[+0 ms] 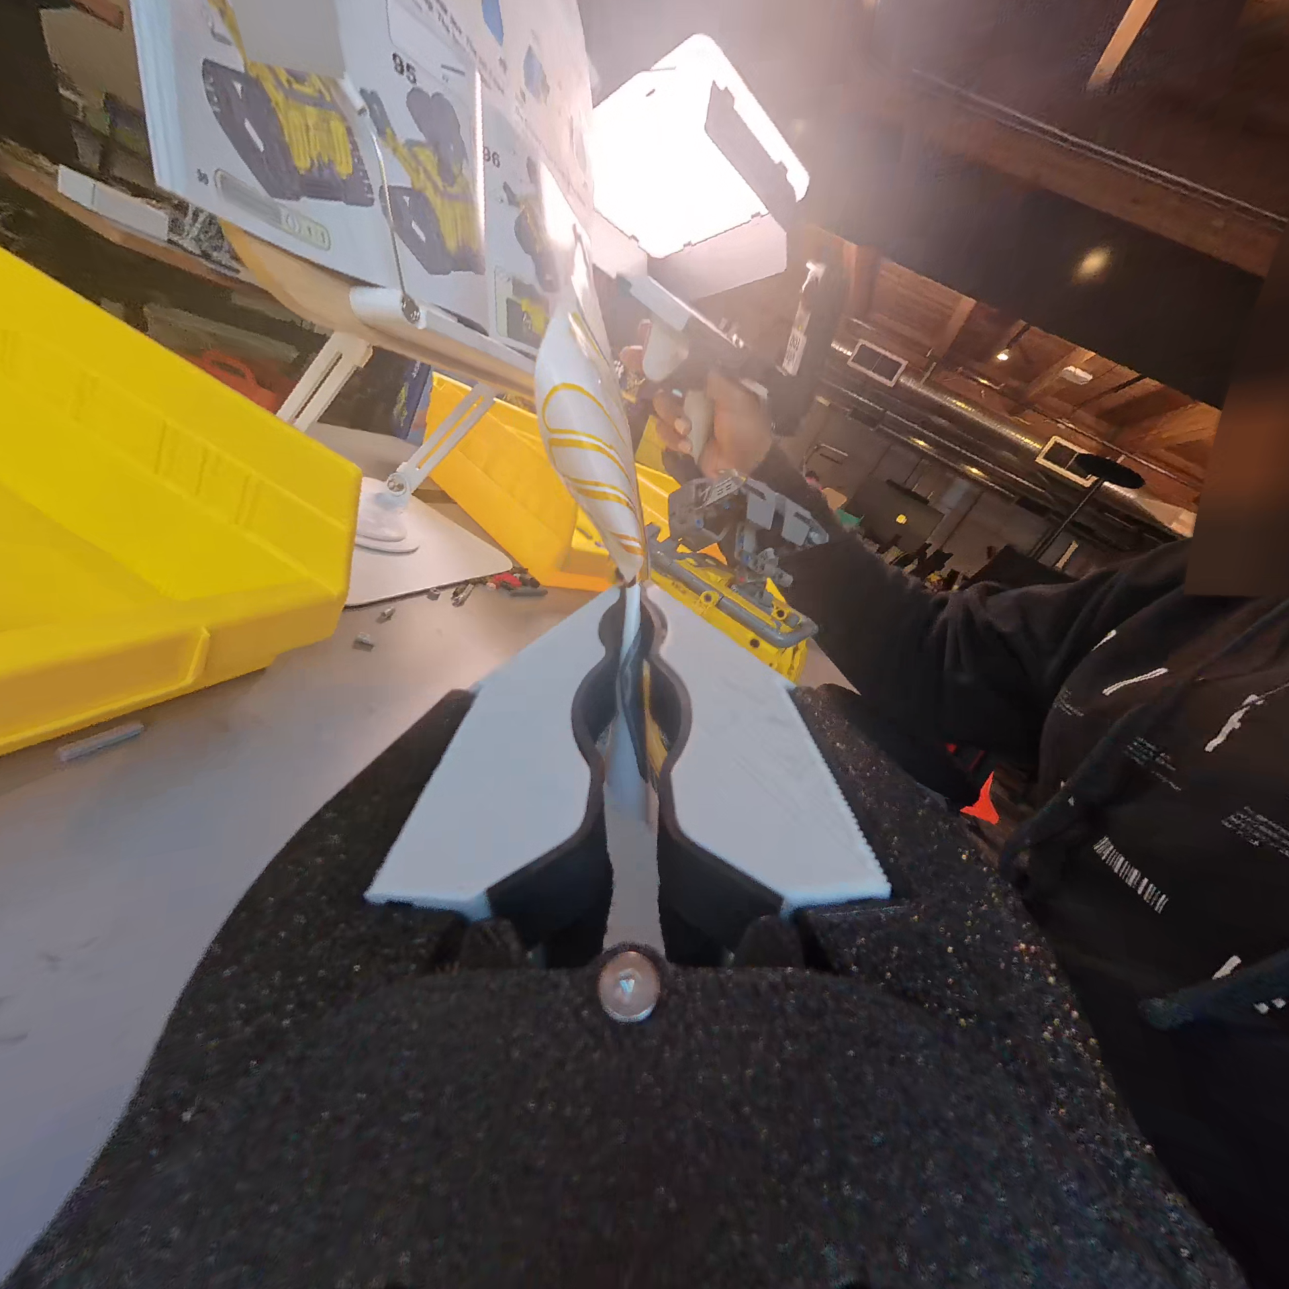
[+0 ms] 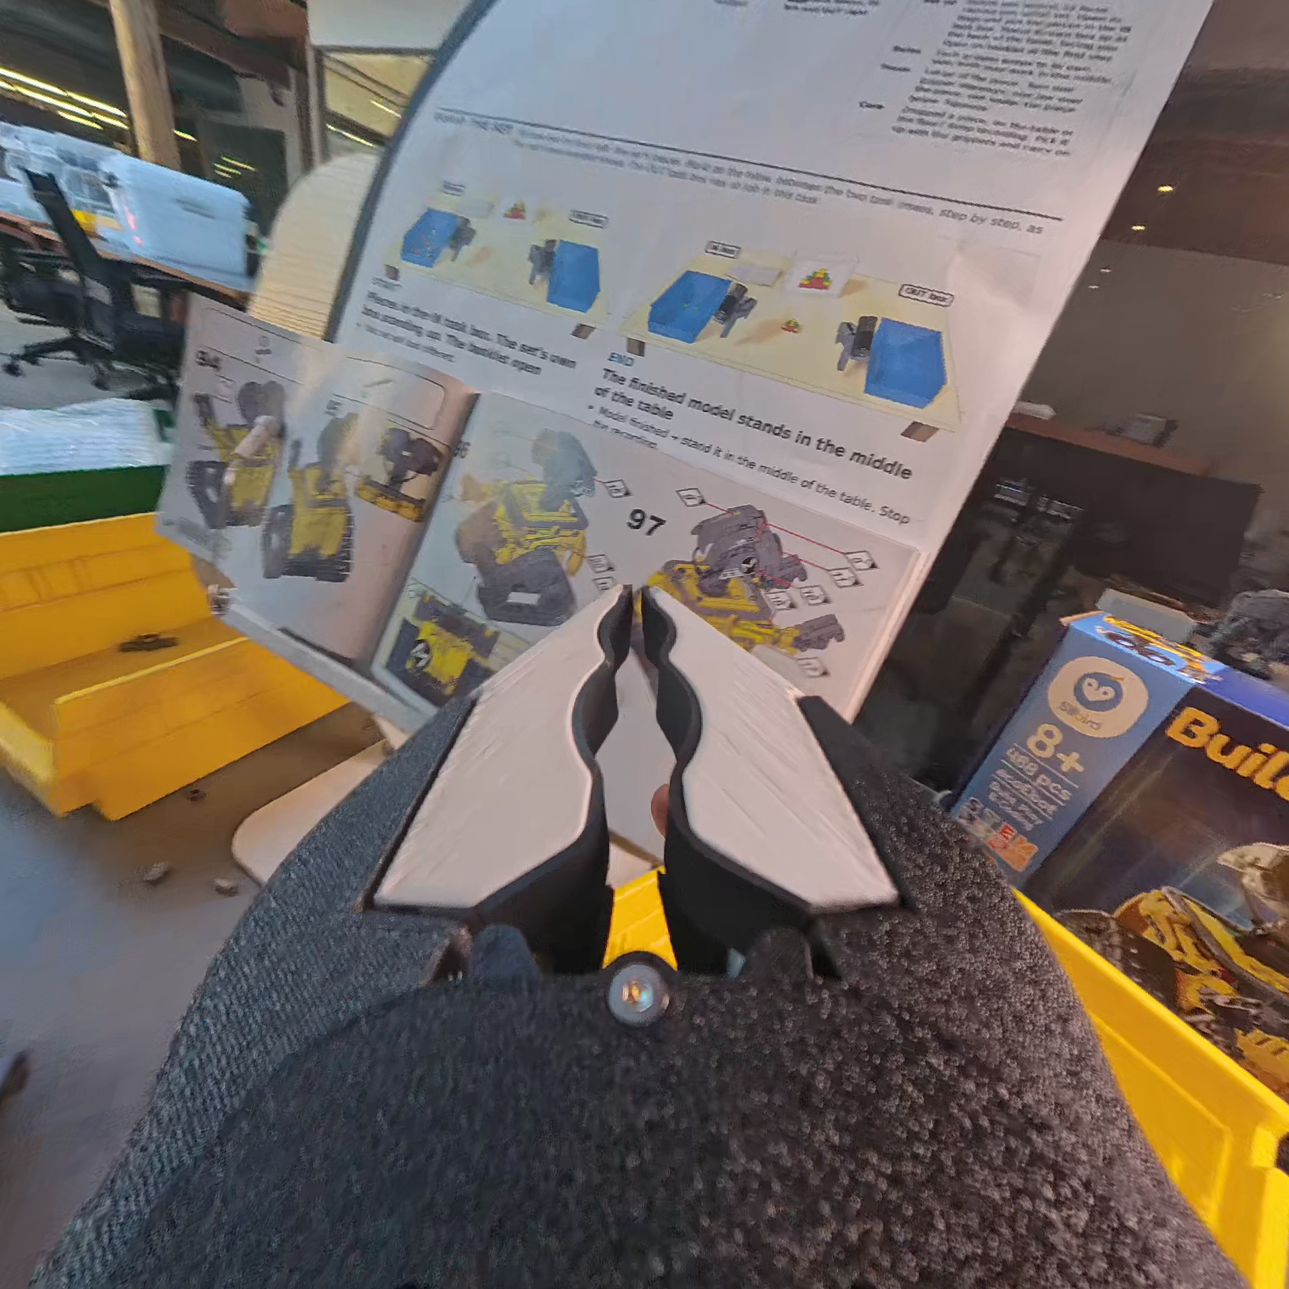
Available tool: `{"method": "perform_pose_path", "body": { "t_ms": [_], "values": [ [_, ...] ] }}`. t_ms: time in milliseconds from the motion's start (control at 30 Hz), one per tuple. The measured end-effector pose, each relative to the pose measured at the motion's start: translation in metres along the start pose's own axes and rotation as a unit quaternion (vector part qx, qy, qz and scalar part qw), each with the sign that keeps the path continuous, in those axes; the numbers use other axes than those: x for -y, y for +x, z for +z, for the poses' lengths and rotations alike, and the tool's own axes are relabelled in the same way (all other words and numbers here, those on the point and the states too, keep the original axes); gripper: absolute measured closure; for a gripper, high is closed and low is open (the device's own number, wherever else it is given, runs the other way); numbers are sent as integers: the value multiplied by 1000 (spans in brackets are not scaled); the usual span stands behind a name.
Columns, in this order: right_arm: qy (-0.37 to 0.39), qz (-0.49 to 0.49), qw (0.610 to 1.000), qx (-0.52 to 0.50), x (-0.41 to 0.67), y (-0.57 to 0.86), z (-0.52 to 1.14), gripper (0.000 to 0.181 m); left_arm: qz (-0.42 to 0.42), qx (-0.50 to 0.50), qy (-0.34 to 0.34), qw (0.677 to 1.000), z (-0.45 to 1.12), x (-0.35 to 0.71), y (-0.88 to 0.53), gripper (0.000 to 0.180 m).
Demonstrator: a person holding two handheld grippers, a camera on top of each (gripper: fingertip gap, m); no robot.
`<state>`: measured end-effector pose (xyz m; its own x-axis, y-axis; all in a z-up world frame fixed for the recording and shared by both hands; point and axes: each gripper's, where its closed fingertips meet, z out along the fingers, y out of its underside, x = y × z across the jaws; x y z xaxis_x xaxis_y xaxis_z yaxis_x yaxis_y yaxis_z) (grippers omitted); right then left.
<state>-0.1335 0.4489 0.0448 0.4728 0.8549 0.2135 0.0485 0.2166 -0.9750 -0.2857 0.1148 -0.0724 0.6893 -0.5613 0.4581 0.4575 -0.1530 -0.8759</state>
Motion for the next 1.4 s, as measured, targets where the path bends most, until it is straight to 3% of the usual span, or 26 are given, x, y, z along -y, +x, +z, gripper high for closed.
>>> {"method": "perform_pose_path", "body": {
  "t_ms": [300, 533, 567, 633, 700, 800, 1000, 1067, 1167, 1300, 1400],
  "values": [
    [19, 20, 971, 239, 29, -150, -109, 160, -20, -126, 113, 985, 8, 37, 59, 180],
    [23, 118, 918, 378, 46, -282, -165, 107, -40, -211, 144, 966, 45, 29, 131, 180],
    [29, 139, 916, 376, 47, -287, -165, 107, -42, -215, 142, 965, 50, 25, 137, 180],
    [64, 159, 919, 355, 54, -284, -164, 132, -26, -198, 122, 972, 61, 13, 140, 180],
    [93, 160, 921, 343, 61, -273, -167, 181, 0, -172, 91, 981, 67, 2, 137, 180],
    [54, 160, 916, 363, 55, -260, -170, 181, 41, -157, 42, 986, 65, -6, 134, 167],
    [-53, 272, 811, 515, 45, -264, -204, 181, 25, -211, -30, 977, 57, -4, 140, 119],
    [-86, 303, 787, 531, 34, -272, -207, 181, 32, -228, -70, 971, 64, -15, 147, 112],
    [-119, 345, 746, 557, 22, -288, -213, 181, 63, -259, -126, 956, 71, -32, 163, 127],
    [-135, 374, 747, 532, 8, -291, -206, 180, 76, -256, -186, 945, 81, -58, 168, 180],
    [-127, 355, 785, 492, -2, -281, -198, 181, 27, -255, -167, 952, 82, -58, 165, 180]
  ]
}}
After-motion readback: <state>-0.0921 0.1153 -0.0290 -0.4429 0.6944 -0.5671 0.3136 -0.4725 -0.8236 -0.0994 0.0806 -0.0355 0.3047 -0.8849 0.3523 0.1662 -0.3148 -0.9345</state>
